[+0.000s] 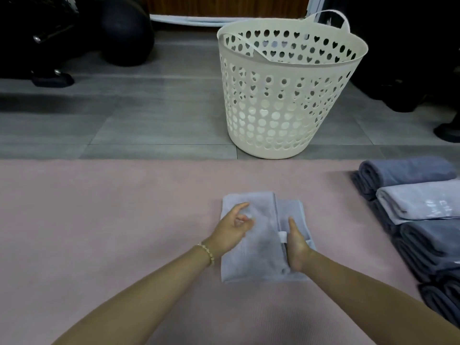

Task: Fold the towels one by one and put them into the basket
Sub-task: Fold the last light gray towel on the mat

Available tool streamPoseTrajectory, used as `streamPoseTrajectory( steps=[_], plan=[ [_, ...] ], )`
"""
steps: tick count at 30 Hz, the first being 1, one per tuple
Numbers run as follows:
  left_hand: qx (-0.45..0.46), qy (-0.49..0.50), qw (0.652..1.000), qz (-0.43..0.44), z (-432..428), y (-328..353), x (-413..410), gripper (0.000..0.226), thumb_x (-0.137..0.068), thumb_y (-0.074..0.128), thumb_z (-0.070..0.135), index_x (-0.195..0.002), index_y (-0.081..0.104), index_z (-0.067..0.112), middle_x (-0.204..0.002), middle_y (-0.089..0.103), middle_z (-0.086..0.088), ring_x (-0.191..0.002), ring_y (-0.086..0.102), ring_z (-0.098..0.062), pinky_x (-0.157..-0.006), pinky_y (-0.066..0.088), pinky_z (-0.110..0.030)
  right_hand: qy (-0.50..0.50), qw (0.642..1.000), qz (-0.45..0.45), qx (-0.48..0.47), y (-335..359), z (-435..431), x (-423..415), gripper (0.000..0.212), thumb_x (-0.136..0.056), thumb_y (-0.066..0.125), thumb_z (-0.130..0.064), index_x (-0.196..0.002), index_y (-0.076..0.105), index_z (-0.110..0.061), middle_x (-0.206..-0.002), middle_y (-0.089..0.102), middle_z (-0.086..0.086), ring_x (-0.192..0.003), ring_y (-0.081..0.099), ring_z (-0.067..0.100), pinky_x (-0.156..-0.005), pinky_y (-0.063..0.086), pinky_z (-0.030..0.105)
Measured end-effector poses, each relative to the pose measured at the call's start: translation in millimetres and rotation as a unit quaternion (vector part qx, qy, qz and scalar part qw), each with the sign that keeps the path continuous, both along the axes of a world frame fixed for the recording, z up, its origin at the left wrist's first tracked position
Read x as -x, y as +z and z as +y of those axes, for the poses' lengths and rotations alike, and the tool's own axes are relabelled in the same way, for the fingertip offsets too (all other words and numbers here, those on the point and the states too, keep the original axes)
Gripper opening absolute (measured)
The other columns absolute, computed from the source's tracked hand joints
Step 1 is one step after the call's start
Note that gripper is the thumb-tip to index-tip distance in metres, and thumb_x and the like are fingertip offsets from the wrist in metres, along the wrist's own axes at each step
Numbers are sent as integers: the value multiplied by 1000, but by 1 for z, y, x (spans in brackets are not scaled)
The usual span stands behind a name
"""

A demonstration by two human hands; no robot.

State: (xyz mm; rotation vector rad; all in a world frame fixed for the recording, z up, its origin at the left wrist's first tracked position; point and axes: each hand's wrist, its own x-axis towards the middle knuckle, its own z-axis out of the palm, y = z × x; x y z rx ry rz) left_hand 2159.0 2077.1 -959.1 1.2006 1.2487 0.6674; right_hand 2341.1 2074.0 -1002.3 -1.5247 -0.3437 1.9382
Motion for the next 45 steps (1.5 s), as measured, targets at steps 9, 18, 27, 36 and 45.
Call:
streamPoseTrajectory(
  steps=[9, 18, 27, 36, 45],
  plan=[
    [-180, -130, 899, 378, 2, -73, 6, 103, -65, -11, 80, -150, -8, 21, -152, -17, 11, -144, -15, -12, -118, -3, -30, 70, 914, -301, -264, -11, -3, -2, 38, -87, 64, -6, -124, 53, -7, -112, 62, 5, -105, 60, 24, -81, 50, 22],
    [-241, -233, 818, 468, 5, -93, -41, 82, -82, -21, 65, -150, 5, 26, -157, 1, 8, -145, -8, -15, -113, -15, -30, 54, 903, -359, -230, -24, -13, -73, 49, -86, 68, -14, -130, 48, -11, -119, 58, 4, -109, 58, 25, -91, 49, 34],
    [-250, -238, 812, 471, 69, -83, -54, 87, -86, -15, 66, -146, 26, 18, -147, 41, -7, -135, 39, -29, -110, 15, -40, 101, 873, -454, -145, -37, -18, -86, 54, -71, 77, -42, -110, 48, -21, -108, 56, -1, -89, 61, 16, -69, 51, 26],
    [-141, -284, 825, 467, 135, -67, -74, 55, -90, 43, 61, -127, 46, 20, -125, 53, -5, -117, 48, -25, -97, 34, -34, 233, 878, -416, -33, -31, -20, -85, 68, -72, 76, -48, -123, 50, -10, -117, 61, 0, -93, 56, 13, -75, 47, 23],
    [181, -360, 895, 192, 134, 27, -48, 37, -85, 65, 42, -114, 66, 19, -107, 72, 1, -99, 69, -17, -93, 52, -34, 188, 982, -26, -11, 6, -20, -134, 59, -64, 77, -22, -120, 61, -12, -121, 65, 10, -106, 62, 24, -92, 51, 34]
  ],
)
